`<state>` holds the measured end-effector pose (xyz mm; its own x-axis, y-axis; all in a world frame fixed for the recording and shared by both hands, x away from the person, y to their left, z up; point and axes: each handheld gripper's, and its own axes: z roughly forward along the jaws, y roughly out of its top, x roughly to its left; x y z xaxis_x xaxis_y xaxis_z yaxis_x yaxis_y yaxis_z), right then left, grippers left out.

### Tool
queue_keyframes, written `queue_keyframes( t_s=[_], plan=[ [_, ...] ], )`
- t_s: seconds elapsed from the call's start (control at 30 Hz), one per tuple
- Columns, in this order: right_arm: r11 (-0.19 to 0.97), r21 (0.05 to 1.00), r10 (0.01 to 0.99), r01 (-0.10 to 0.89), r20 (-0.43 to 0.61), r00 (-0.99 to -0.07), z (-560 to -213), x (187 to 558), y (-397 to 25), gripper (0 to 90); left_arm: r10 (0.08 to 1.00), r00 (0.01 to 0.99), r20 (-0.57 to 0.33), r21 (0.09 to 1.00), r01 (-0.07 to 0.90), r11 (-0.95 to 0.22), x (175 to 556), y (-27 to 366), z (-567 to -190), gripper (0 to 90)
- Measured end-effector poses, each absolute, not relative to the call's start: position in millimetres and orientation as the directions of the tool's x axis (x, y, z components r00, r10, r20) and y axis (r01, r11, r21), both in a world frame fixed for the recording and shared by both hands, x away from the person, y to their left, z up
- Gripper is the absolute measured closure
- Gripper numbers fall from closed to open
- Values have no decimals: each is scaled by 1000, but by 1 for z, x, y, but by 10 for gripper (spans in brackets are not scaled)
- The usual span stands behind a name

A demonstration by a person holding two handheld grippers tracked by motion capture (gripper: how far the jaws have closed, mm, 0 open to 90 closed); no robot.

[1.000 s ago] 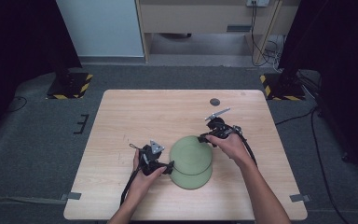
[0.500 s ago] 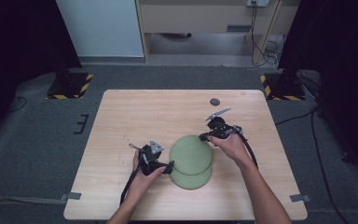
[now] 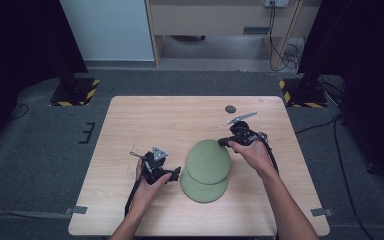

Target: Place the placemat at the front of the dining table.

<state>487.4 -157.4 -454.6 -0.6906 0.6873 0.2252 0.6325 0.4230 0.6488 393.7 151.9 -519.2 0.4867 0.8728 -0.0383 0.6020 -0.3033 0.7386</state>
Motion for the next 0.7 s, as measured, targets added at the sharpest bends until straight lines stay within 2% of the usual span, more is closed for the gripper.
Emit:
queue_keyframes(
  t_s=[0.7],
  plan=[
    [421,709,680,565,167,-714,-396,483,-147,862,878,477,-27,739,601,-304,397,171,-518,28]
  ],
)
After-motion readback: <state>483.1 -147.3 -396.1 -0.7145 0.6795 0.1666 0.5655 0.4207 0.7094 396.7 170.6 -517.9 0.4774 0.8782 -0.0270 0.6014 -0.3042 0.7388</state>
